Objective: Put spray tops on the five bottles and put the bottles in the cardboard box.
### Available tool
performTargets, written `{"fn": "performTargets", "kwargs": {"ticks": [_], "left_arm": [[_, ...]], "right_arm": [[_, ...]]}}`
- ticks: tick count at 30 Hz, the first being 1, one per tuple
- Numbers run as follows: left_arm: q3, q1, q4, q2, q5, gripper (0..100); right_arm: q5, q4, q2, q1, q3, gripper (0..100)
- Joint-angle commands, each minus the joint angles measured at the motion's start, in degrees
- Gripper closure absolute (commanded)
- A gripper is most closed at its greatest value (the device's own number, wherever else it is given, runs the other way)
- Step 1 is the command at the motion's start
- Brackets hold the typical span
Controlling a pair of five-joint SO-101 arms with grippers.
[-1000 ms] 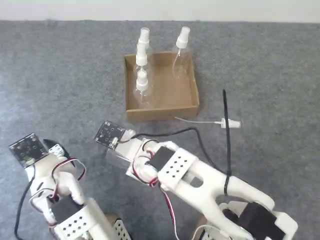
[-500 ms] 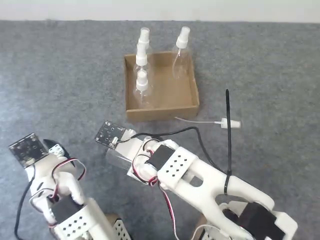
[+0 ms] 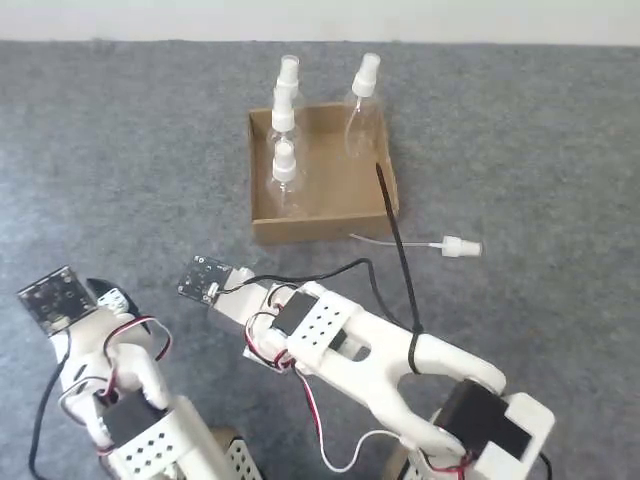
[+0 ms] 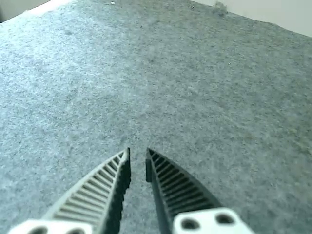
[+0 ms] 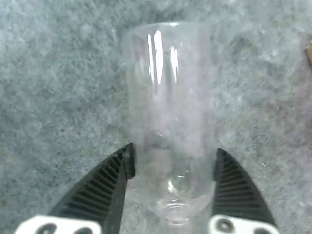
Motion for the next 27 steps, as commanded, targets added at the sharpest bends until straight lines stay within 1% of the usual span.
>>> {"fn": "performTargets", "kwargs": {"ticks": [1, 5, 12, 25, 27], "left_arm": [[-3.6, 0.1, -1.1, -1.1, -0.2, 95], [-3.5, 0.1, -1.1, -1.1, -0.2, 95], [-3.5, 0.4, -1.1, -1.1, -0.2, 95], [-1.9, 10.8, -0.9, -1.1, -0.4, 95], [-1.8, 12.0, -0.7, -1.1, -0.4, 95]], "right_arm": [[0.7, 2.4, -4.4, -0.1, -3.0, 87.9], [0.7, 7.2, -7.7, -0.1, -3.0, 88.2], [0.3, 13.6, -14.1, 3.2, -3.1, 88.2], [0.1, 28.5, -24.1, 3.3, -3.1, 88.1], [-1.0, 30.4, -25.4, 3.4, -3.1, 88.1]]}}
